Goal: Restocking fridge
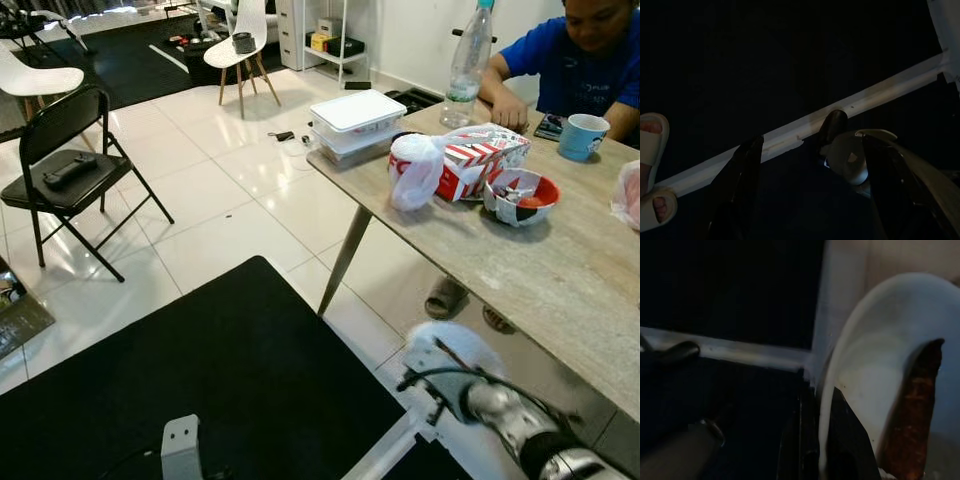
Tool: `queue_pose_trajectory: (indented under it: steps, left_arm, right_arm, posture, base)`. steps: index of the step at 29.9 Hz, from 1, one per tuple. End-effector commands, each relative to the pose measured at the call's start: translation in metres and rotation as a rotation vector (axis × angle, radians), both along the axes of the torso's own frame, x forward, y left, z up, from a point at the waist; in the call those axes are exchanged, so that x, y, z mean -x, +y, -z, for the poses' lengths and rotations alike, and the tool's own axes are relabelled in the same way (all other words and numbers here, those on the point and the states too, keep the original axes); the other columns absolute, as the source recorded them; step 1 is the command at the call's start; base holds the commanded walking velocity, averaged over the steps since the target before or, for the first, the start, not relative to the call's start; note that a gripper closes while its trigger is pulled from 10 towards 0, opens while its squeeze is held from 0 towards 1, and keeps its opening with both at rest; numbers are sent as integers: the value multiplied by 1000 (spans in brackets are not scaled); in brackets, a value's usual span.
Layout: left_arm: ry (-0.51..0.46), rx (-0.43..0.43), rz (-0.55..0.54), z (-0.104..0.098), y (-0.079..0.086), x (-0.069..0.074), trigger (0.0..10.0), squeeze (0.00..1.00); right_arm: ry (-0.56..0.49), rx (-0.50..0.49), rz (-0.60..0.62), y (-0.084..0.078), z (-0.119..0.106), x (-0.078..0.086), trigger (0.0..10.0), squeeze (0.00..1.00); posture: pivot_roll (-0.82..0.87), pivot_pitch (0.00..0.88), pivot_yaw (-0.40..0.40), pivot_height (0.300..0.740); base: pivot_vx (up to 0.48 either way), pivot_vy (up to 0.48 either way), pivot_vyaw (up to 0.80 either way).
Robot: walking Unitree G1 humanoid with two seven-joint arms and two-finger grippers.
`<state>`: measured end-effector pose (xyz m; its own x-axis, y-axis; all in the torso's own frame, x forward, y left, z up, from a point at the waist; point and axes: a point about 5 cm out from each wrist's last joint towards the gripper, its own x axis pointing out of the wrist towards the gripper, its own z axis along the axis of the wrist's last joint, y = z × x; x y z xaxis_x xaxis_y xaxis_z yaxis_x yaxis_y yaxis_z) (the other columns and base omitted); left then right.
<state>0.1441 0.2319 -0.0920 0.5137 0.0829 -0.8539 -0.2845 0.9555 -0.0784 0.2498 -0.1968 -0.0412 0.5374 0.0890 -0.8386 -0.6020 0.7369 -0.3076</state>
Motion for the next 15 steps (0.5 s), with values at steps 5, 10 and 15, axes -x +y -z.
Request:
queue_pose_trajectory:
  steps: [5,10,15]
  left_arm:
    - [9,-14,17,-1,3,-1,10000,0]
    - [4,-14,15,-1,2,-3,10000,0]
    - [9,-15,15,-1,2,-1,10000,0]
  right_arm:
    - [-27,45,203,-20,13,21,10000,0]
    - [-15,90,376,-39,22,43,10000,0]
    - [-7,83,542,-51,29,60,10000,0]
  posture:
    - [0,0,13,740]
    - [-1,0,18,740]
    - [1,0,20,740]
  base:
    - [0,0,0]
    - [0,0,0]
    - [0,0,0]
